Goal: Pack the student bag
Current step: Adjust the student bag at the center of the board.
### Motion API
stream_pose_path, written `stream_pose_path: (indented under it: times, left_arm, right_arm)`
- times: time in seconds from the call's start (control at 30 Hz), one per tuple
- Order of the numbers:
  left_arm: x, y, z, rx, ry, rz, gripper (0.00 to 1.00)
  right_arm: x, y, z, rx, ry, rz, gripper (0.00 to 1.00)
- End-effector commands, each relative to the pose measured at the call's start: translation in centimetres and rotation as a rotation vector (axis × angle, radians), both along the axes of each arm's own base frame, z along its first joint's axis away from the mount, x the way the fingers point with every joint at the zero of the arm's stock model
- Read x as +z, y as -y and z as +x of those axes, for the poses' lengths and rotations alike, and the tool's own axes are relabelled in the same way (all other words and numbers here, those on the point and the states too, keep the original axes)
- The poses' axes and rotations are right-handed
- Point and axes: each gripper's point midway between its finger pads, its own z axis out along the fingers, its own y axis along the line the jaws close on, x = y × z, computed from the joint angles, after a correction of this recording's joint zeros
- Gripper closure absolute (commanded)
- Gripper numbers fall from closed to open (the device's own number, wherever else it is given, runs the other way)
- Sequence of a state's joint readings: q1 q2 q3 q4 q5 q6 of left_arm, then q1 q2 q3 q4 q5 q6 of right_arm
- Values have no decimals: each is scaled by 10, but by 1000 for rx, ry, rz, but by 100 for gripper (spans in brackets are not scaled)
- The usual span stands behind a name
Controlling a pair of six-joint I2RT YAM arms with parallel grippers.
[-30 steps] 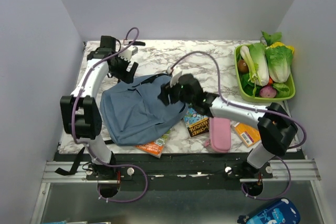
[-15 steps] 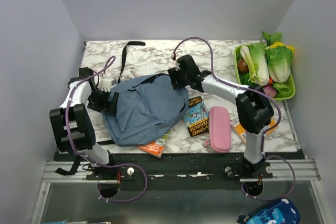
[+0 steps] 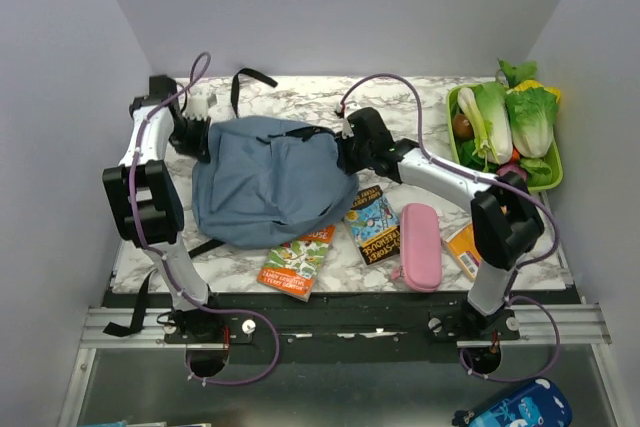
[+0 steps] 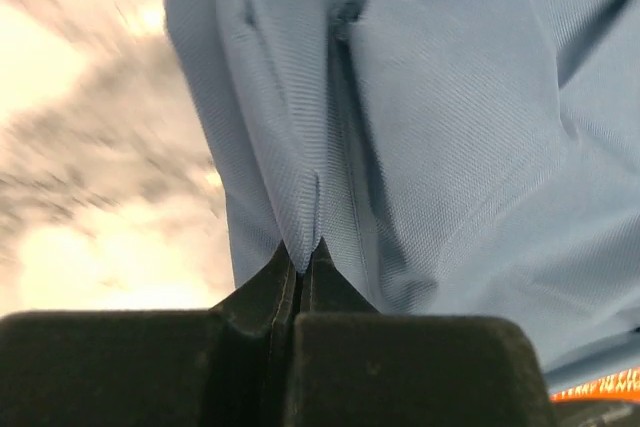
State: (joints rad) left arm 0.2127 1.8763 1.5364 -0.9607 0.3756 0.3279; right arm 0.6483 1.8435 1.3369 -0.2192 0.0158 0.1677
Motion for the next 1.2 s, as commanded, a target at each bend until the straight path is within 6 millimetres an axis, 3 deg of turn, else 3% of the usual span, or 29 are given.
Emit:
stream_pose_path:
  times: [0.0, 0.03, 0.1, 0.13, 0.2, 0.23, 0.3, 0.4, 0.47, 0.5, 0.57, 0.6, 0.63, 0.67, 0.73, 0.8, 0.83, 0.87, 0.93, 0.97, 1.1, 1.13, 1.17]
  left_arm:
    - [75, 22, 73, 6, 214, -17, 100]
    - [103, 26, 90, -3, 285, 1, 100]
    - [111, 47, 109, -36, 313, 7, 100]
    - [134, 51, 122, -40, 377, 15, 100]
    - [132, 73, 136, -77, 388, 18, 100]
    - [146, 77, 144, -82, 431, 23, 100]
    - [135, 103, 152, -123, 425, 32, 100]
    - [123, 121, 160, -139, 434, 28, 100]
    - [111, 137, 163, -162, 435, 31, 100]
    - [108, 140, 164, -166, 436, 41, 100]
    - [103, 143, 166, -170, 434, 47, 91]
    - [102, 142, 166, -168, 431, 53, 81]
    - [100, 140, 164, -173, 424, 67, 64]
    - [104, 138, 161, -179, 429, 77, 56]
    - [101, 133, 152, -208, 412, 110, 47]
    - [120, 131, 139, -227, 442, 118, 43]
    - [111, 131, 128, -239, 415, 110, 38]
    - [132, 130, 118, -244, 456, 108, 35]
    - [125, 132, 100, -269, 439, 102, 31]
    - [138, 137, 90, -287, 462, 79, 30]
    - [121, 169, 45, -378, 381, -5, 30]
    - [103, 189, 27, -428, 338, -23, 30]
    - [103, 199, 16, -445, 340, -37, 30]
  right_arm:
    - [75, -7, -15, 30, 83, 173, 96]
    - [77, -7, -24, 42, 68, 192, 96]
    - [84, -9, -36, 46, 56, 230, 94]
    - [87, -9, -50, 71, 45, 250, 91]
    - [85, -15, -70, 100, 13, 272, 78]
    - [88, -21, -83, 134, -2, 293, 73]
    - [71, -37, -114, 188, -60, 296, 64]
    - [45, -65, -158, 287, -156, 284, 50]
    - [27, -76, -172, 317, -209, 263, 43]
    - [27, -80, -173, 331, -216, 269, 39]
    - [30, -81, -168, 332, -189, 256, 34]
    - [40, -81, -163, 328, -159, 253, 33]
    - [45, -78, -155, 306, -119, 234, 32]
    - [52, -76, -149, 298, -92, 222, 30]
    - [66, -65, -134, 267, -30, 206, 30]
    - [72, -52, -120, 226, -8, 207, 30]
    - [76, -45, -114, 201, 8, 208, 30]
    - [78, -39, -110, 181, 13, 211, 30]
    - [83, -22, -94, 118, 41, 213, 30]
    - [80, -15, -88, 81, 48, 198, 31]
    - [72, 28, -46, -113, 73, 157, 34]
    - [68, 33, -39, -142, 70, 148, 35]
    - [58, 37, -34, -162, 53, 135, 36]
